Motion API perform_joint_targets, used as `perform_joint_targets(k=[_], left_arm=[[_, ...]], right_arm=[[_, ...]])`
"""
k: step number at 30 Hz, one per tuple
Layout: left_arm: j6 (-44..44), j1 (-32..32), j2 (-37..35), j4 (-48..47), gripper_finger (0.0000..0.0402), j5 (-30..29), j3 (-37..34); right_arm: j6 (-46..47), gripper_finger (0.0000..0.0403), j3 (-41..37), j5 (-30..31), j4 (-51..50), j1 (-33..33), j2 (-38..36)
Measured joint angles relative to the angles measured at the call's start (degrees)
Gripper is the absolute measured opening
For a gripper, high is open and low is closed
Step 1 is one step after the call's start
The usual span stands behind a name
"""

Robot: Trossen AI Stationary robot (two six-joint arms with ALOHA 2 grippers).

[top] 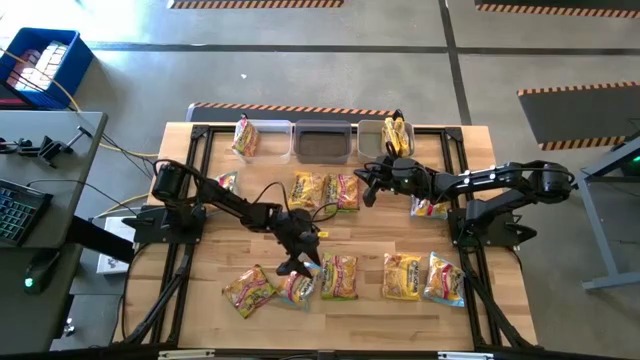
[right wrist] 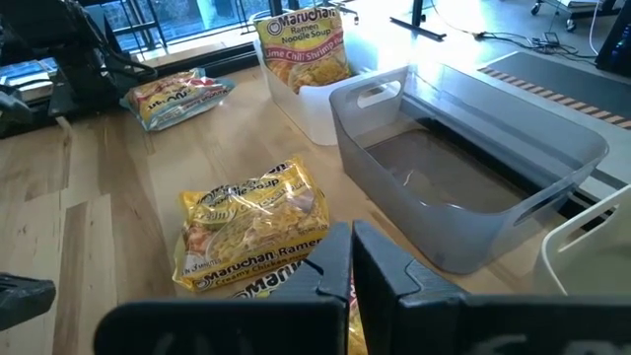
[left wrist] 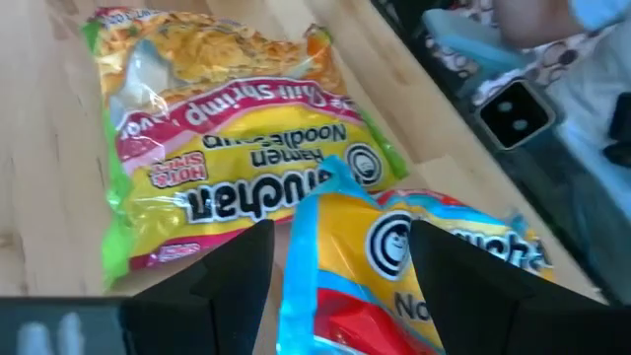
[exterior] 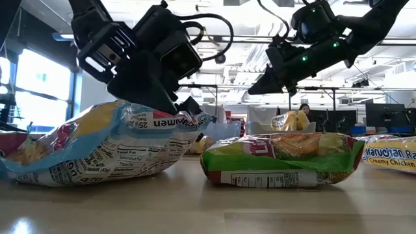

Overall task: Sort Maruchan noodles
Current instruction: Put the bottom left blue noodle pack into the black bin

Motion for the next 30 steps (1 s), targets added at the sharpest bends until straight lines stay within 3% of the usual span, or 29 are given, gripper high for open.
perform_joint_targets(k=[8, 17, 21, 28, 30], left_arm=[[-0.2, -1.1, 0.0, -0.1, 0.0226, 0.0, 0.0], [-5.0, -1.3, 6.4, 0.4, 0.0191, 7.3, 3.5], [-3.8, -1.0, 7.4, 0.1, 0.0144, 9.1, 4.7], [-2.4, 2.8, 4.1, -2.4, 0.0021, 9.7, 4.8], [-2.4, 4.6, 2.5, -4.4, 0.0006, 9.6, 4.8]], right_arm=[[0.3, 0.0, 0.0, 0.0, 0.0, 0.0, 0.0], [0.6, 0.0, 0.0, 0.0, 0.4, 0.0, 0.0], [0.9, 0.0, 0.0, 0.0, 0.4, 0.0, 0.0], [-0.1, 0.0, 0.0, -0.5, -0.3, 0.0, 0.0], [-0.5, 0.0, 0.0, -0.5, -0.3, 0.0, 0.0]])
